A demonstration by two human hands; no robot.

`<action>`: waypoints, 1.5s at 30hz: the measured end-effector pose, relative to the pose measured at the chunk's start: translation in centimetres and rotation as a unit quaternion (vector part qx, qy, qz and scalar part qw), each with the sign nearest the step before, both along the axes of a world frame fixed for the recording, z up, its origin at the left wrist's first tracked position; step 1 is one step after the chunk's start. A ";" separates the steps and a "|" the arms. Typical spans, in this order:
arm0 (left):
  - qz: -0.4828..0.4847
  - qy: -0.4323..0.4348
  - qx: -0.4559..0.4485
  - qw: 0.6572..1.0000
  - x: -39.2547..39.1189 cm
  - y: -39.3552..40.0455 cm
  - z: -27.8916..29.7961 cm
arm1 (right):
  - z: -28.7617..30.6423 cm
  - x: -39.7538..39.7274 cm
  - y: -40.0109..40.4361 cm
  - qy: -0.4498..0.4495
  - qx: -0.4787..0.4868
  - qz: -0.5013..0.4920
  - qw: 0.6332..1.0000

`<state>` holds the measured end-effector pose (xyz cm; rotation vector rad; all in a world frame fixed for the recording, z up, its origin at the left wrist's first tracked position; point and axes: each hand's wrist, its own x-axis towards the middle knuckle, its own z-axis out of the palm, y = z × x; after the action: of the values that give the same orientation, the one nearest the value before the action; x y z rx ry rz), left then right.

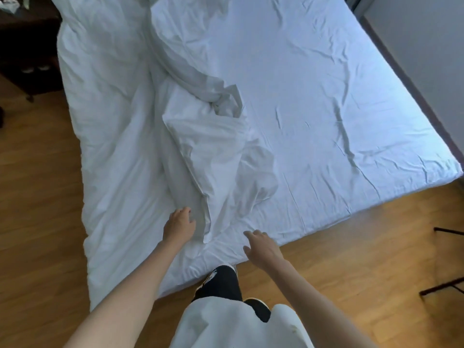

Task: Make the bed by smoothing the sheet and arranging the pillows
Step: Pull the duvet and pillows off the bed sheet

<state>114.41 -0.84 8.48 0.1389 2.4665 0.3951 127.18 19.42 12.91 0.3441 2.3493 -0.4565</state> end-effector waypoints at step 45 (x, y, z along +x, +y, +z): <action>0.174 0.181 0.109 0.962 7.3 54.8 5.4 | 2.2 -12.2 43.4 0.169 -0.327 -0.425 0.827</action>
<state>121.68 53.95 13.91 -0.1503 2.8062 0.8618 114.95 62.77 15.07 1.0317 2.0505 -1.8143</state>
